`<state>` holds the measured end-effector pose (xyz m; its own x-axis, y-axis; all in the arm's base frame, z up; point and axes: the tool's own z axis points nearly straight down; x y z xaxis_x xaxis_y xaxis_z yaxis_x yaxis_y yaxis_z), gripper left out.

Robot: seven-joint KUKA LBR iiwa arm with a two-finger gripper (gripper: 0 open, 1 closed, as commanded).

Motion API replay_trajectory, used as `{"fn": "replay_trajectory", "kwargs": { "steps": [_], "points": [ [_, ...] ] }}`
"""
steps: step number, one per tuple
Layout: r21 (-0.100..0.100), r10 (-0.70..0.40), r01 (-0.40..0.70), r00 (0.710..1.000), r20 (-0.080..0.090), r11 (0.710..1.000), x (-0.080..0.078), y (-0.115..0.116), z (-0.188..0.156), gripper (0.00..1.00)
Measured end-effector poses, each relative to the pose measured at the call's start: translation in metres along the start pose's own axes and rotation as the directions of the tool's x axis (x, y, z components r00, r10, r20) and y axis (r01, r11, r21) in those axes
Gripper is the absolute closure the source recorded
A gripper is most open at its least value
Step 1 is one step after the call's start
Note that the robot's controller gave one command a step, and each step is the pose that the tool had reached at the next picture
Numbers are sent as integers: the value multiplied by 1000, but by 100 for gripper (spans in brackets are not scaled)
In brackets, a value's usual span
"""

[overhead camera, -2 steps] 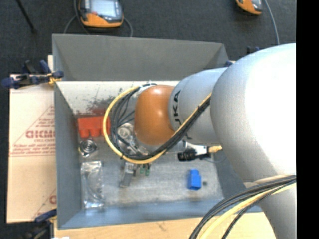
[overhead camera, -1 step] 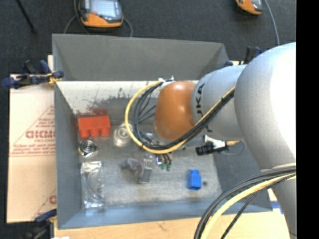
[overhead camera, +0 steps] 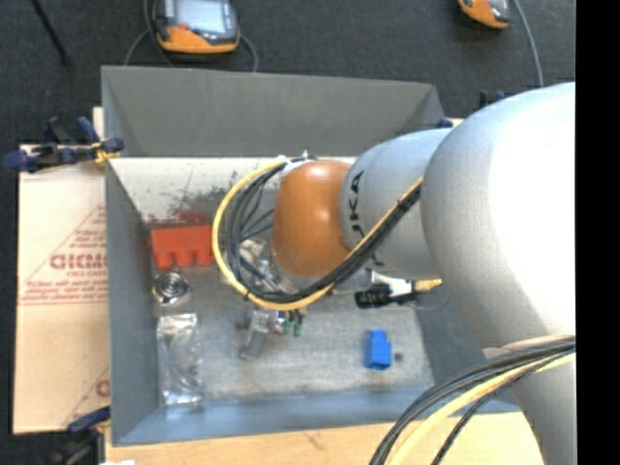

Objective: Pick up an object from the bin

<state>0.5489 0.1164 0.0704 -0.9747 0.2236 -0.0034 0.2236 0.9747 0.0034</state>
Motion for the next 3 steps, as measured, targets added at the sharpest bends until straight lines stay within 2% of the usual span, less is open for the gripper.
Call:
{"fn": "replay_trajectory", "kwargs": {
  "steps": [2, 3],
  "points": [
    [0, 6, -6, 1000, 2, 1000, -3, 0, -1, 0],
    [0, 8, -8, 1000, 2, 1000, -3, 0, -1, 100]
  ]
}}
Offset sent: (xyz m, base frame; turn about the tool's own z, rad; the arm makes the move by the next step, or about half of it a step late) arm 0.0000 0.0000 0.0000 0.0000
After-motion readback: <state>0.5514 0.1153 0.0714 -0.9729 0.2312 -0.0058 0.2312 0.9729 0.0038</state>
